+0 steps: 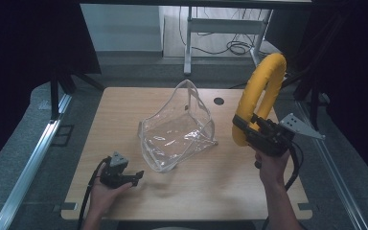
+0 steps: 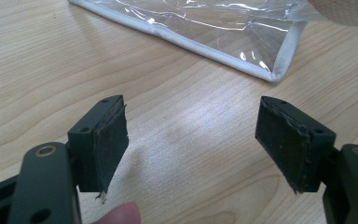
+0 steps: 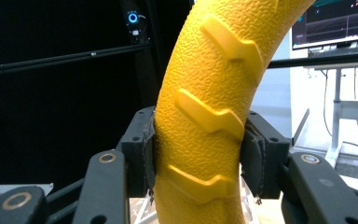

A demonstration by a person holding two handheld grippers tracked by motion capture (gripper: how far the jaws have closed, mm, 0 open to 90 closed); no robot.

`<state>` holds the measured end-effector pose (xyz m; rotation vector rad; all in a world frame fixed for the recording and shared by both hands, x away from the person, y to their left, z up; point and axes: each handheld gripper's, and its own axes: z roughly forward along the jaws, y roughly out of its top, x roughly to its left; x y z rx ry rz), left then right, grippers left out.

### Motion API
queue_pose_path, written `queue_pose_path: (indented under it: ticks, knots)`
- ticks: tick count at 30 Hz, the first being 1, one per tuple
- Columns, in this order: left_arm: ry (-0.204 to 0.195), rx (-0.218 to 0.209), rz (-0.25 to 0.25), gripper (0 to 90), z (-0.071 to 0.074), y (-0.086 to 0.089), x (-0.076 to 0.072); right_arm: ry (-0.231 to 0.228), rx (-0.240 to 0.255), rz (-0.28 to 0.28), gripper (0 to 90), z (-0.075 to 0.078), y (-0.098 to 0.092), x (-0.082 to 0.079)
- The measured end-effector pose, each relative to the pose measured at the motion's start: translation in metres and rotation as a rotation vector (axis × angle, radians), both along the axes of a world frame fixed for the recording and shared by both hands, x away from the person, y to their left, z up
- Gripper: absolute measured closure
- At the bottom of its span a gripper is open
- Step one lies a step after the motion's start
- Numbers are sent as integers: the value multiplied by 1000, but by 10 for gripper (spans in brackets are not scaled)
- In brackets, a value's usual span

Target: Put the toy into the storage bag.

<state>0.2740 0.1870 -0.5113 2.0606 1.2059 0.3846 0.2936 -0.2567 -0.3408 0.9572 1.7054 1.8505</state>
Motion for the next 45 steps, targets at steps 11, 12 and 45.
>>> queue_pose_path:
  ticks: [11, 12, 45]
  knots:
    - [5, 1, 1, 253, -1, -1, 0, -54, 24, -15, 506, 16, 15, -1]
    - [5, 1, 1, 253, -1, -1, 0, -54, 24, -15, 506, 16, 15, -1]
    - [7, -3, 3, 251, -1, 1, 0, -171, 67, 73, 504, 58, 87, -8]
